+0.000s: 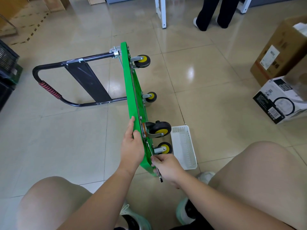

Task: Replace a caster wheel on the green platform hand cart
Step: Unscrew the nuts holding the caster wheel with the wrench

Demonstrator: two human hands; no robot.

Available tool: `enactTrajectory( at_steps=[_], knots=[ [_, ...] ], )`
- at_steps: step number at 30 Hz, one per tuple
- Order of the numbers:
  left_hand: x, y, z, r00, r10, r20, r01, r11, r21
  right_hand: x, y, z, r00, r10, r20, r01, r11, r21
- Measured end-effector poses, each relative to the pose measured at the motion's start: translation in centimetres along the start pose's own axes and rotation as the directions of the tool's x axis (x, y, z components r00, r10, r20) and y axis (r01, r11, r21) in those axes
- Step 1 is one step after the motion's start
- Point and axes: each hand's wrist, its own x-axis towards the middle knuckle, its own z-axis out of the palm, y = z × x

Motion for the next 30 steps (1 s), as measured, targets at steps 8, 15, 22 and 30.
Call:
enactTrajectory(
  at_steps=[8,15,22,30],
  knots=[
    [0.3,-0.1,-0.1,1.000,-0.005,0.005,0.005,1.000,0.000,2.2,1.4,-0.1,1.000,0.005,-0.022,-0.006,0.999,-0.051],
    [0.6,0.0,-0.1,1.000,0.007,-0.017,-0.007,1.000,0.004,5.9,1.5,-0.1,0.995,-0.094,-0.039,0.081,0.961,-0.265],
    [0.4,-0.7,0.1,0.999,0.027,-0.031,-0.025,0.998,0.053,7.9,2.3,-0.8,0.988,-0.152,-0.033,0.127,0.910,-0.394],
    [0.3,-0.4,-0.2,1.000,-0.002,-0.006,0.002,1.000,0.014,3.1,4.3,-2.3,0.997,-0.055,-0.048,0.030,0.906,-0.422]
  ],
)
